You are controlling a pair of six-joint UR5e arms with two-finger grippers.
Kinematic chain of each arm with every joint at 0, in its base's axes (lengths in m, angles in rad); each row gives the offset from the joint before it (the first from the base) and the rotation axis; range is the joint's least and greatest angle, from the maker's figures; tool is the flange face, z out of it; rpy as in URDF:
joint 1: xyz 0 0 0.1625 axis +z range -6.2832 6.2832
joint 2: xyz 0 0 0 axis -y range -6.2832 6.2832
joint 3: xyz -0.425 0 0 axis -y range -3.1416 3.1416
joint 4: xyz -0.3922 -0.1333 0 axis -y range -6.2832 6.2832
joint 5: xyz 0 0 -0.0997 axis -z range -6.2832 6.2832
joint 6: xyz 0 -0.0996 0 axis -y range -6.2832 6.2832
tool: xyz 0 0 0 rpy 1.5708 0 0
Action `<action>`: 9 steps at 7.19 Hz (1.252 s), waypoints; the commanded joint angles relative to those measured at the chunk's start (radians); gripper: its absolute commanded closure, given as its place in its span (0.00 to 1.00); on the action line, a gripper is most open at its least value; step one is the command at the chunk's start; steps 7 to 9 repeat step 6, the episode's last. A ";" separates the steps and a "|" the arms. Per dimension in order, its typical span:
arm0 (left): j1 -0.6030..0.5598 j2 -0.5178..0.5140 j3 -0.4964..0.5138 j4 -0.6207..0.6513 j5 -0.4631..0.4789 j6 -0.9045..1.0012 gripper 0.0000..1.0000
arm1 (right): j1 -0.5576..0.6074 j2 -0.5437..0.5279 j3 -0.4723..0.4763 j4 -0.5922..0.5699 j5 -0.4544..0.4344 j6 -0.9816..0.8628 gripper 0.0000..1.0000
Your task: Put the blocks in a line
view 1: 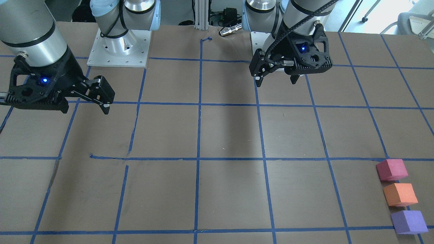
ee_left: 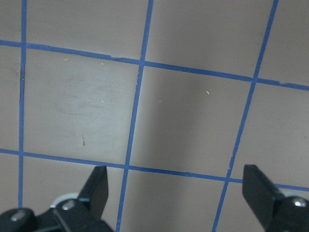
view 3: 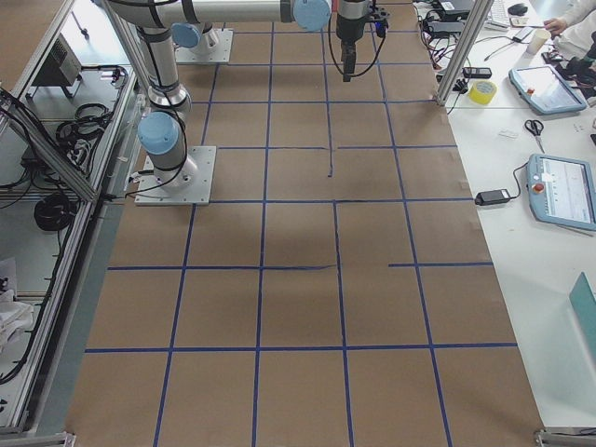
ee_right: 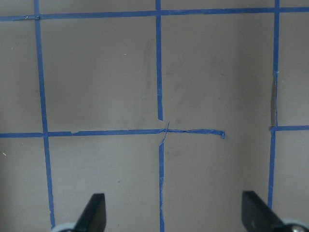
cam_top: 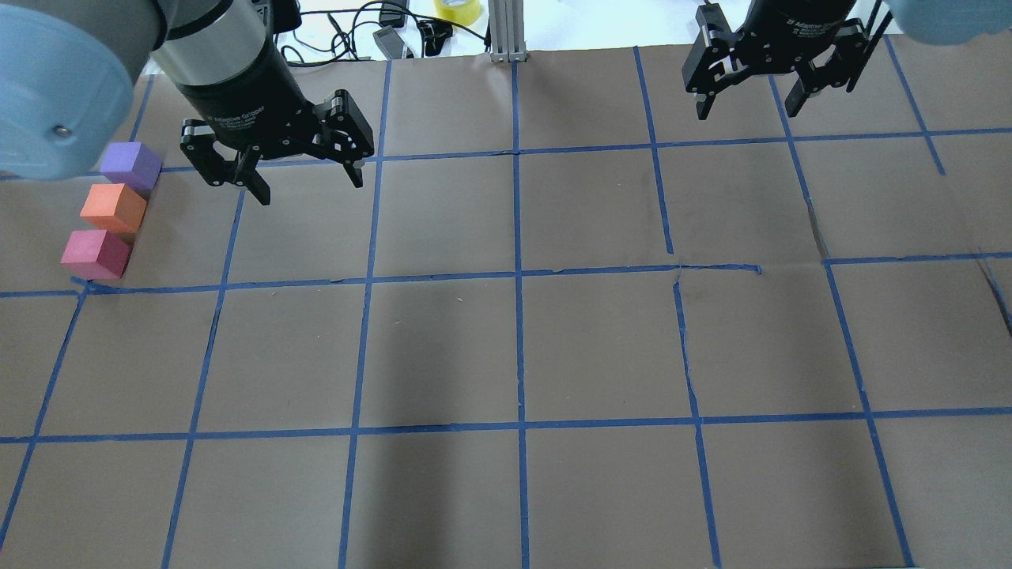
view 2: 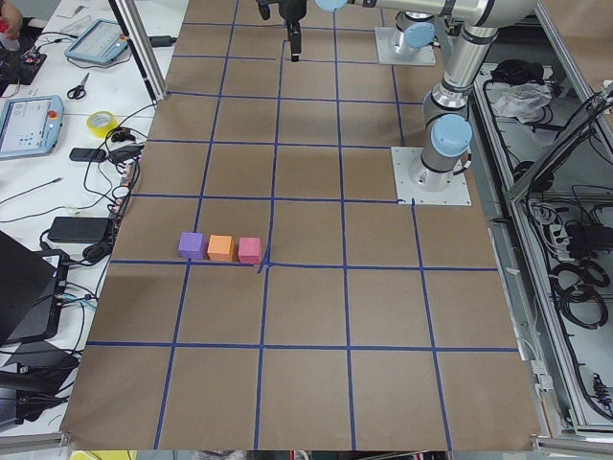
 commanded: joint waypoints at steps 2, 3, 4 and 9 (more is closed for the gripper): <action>0.007 0.001 0.010 0.005 0.005 0.037 0.00 | 0.001 0.000 0.000 0.001 0.000 0.000 0.00; 0.007 -0.003 0.010 0.015 0.008 0.124 0.00 | 0.001 0.000 0.002 0.003 0.000 0.000 0.00; 0.007 -0.003 0.008 0.014 0.007 0.141 0.00 | 0.002 0.000 0.006 0.001 0.000 0.000 0.00; 0.007 -0.001 0.007 0.015 -0.005 0.124 0.00 | 0.002 -0.002 0.009 0.001 0.000 0.000 0.00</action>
